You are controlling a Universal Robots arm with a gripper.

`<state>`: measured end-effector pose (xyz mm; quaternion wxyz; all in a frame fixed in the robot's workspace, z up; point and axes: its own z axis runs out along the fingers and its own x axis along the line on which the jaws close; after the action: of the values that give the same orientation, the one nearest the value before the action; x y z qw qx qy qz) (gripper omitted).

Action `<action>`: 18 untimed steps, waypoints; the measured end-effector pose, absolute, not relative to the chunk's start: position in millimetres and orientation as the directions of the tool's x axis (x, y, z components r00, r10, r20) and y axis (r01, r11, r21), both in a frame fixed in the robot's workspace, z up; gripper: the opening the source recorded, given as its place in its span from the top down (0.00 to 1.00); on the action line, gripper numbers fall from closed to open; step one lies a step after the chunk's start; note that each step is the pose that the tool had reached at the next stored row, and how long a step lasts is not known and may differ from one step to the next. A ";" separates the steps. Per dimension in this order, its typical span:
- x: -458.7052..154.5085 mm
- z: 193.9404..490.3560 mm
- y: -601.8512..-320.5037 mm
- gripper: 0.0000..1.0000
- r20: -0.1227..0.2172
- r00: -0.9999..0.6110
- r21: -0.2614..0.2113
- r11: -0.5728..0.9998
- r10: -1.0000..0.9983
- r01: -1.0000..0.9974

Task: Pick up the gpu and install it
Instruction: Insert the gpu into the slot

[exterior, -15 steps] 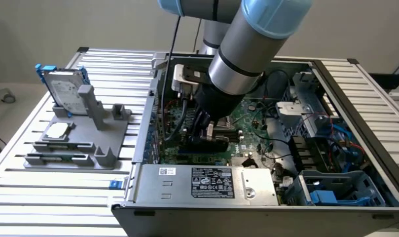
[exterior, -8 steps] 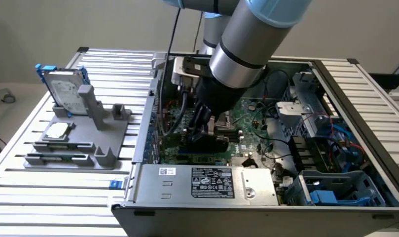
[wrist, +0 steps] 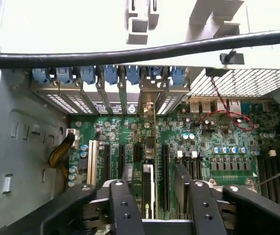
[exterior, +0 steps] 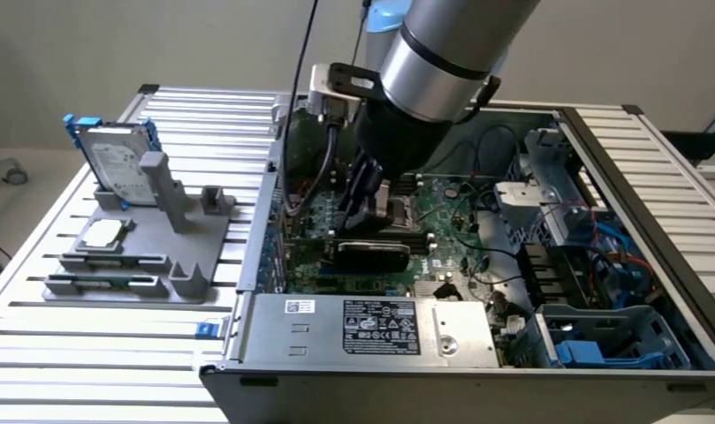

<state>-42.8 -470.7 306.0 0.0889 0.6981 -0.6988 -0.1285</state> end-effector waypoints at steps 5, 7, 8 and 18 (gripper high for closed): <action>-42.1 315.4 -470.7 0.75 -0.055 -0.009 0.298 -0.008 -0.998 -0.954; -42.1 315.6 -470.7 0.80 -0.055 -0.008 0.274 -0.008 -0.998 -0.962; -42.4 315.5 -470.7 0.86 -0.056 -0.007 0.256 -0.008 -0.998 -0.967; -58.5 315.5 -470.7 0.89 -0.052 0.001 0.123 -0.008 -0.999 -0.992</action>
<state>-58.5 -470.7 315.5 0.0251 0.7070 -0.7040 -0.0621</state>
